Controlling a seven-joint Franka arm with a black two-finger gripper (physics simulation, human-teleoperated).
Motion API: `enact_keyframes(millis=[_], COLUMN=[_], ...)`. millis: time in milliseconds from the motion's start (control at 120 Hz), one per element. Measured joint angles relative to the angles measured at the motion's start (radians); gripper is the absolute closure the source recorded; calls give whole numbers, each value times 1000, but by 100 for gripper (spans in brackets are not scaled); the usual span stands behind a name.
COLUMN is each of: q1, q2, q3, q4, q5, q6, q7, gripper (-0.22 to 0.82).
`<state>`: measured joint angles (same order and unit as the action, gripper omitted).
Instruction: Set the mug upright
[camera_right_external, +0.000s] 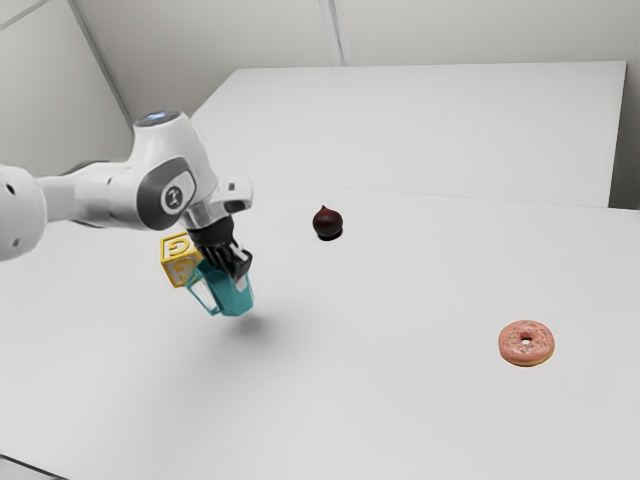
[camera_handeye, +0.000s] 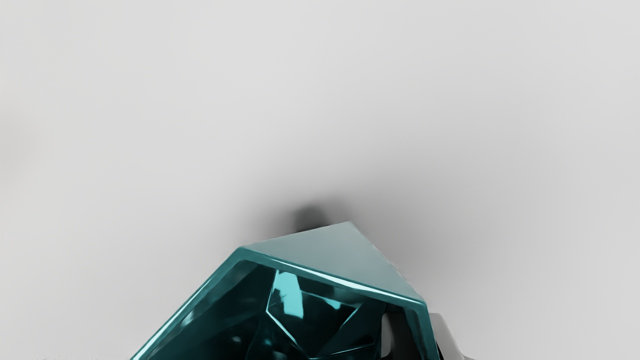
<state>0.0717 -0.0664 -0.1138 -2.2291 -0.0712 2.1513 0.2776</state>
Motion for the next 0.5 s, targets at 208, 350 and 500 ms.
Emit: enact_keyframes(millis=[208, 350, 500], q1=[-1, -5, -11], q2=[-3, 0, 8], q3=[-1, -4, -11], q4=[-58, -80, -89], q5=[44, 55, 60], q6=[105, 169, 217], q7=[-81, -124, -160], gripper=[78, 78, 78])
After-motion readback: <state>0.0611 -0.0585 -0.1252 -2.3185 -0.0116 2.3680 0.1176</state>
